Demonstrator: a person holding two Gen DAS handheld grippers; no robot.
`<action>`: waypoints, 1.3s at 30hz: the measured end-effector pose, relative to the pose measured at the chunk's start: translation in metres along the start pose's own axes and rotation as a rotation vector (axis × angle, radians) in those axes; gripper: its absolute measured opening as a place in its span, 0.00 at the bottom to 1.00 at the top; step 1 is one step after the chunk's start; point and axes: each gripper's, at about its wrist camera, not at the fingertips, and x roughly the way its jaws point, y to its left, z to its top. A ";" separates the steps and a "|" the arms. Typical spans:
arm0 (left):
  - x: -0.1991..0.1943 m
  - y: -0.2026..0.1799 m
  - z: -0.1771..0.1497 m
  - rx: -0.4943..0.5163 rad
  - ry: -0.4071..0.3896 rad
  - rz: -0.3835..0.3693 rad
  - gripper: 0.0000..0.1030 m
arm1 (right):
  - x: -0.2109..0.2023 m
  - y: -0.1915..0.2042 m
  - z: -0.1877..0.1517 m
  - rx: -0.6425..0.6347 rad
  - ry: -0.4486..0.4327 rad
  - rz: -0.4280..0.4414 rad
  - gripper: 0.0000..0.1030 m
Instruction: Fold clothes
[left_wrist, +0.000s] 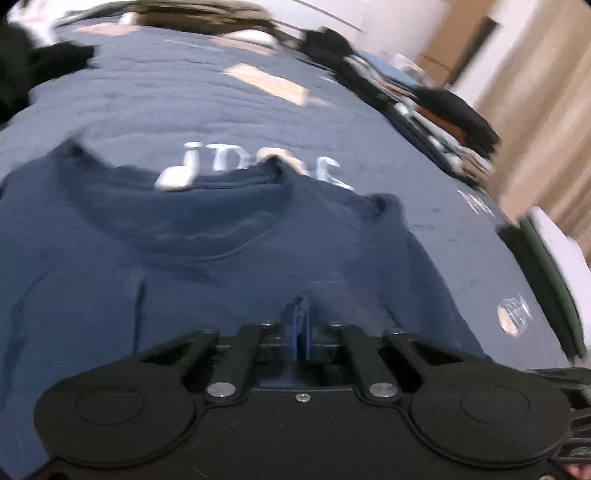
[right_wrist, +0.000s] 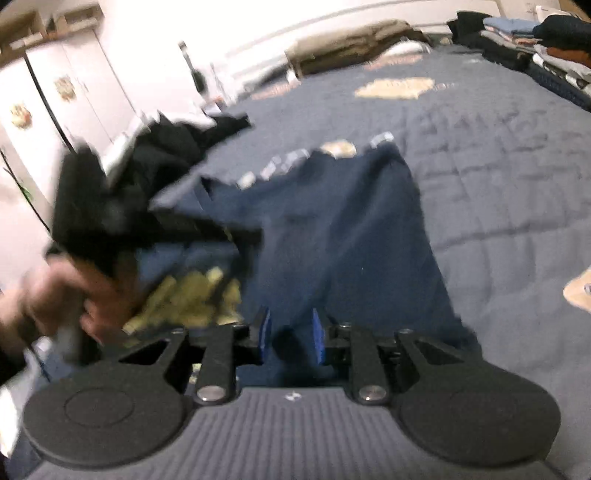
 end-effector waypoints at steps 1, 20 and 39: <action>-0.008 0.001 0.002 -0.010 -0.039 -0.010 0.04 | 0.004 0.001 -0.003 -0.002 0.007 -0.009 0.22; -0.115 -0.004 -0.037 -0.130 -0.088 0.098 0.49 | 0.027 0.026 -0.019 -0.117 0.155 0.040 0.30; -0.260 -0.058 -0.128 -0.068 -0.115 0.293 1.00 | -0.105 0.050 -0.048 0.070 0.063 -0.040 0.58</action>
